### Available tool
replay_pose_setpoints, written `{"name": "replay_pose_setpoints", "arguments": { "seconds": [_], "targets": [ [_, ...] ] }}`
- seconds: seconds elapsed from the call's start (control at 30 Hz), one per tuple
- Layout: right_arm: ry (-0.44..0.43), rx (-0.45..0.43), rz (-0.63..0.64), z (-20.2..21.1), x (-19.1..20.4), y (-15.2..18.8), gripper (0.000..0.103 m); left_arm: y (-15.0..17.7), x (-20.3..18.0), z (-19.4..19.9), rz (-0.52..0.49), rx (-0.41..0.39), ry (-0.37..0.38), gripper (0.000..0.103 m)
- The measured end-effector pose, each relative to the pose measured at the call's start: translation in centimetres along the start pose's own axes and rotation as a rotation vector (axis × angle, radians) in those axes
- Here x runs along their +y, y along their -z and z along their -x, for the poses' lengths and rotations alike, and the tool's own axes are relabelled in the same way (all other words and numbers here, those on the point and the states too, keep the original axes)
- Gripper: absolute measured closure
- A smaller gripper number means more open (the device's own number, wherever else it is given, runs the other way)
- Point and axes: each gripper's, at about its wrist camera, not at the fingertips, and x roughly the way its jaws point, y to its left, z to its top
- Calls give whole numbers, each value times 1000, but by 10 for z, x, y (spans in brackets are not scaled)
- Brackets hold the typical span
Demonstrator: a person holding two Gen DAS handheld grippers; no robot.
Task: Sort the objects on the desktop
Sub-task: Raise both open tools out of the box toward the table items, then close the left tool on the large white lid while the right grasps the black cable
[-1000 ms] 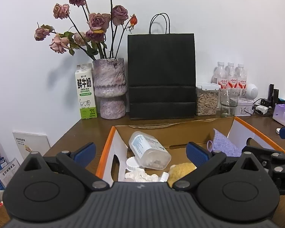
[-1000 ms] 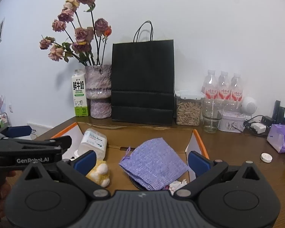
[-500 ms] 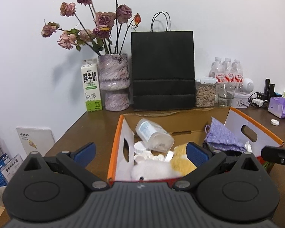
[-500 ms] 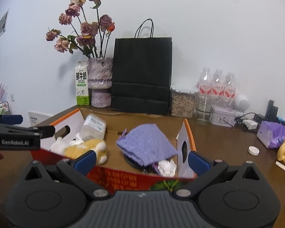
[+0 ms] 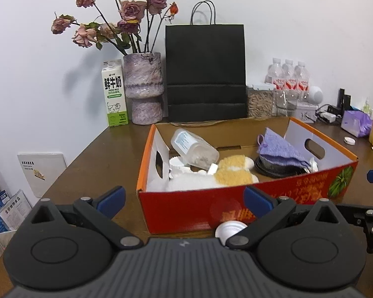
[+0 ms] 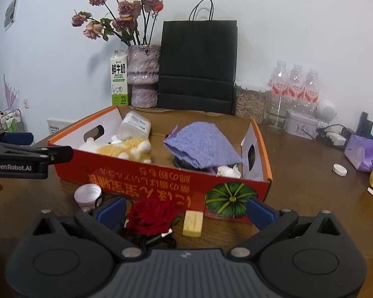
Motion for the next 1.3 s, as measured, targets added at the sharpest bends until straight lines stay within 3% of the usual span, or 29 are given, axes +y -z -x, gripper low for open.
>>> {"name": "replay_pose_setpoints", "arguments": {
  "seconds": [0.2,0.5,0.8,0.9,1.13,1.3],
  "targets": [
    [10,9,8,8,5,5,0,10,3,8,-2,4,21,0],
    [1,47,4,7,6,15,2,24,13,-1,14,76,37,0],
    [-4,130,26,-17,11,25,14,29,3,-17,-23,129,49,2],
    [-21,145,16,-23,9,28,23,31,0,-24,-37,150,62,2],
    [-67,130,2,-25,6,30,54,30,-14,-37,-76,180,118,13],
    [-66,109,-2,-24,3,32,58,33,-17,-46,-69,206,130,26]
  ]
}}
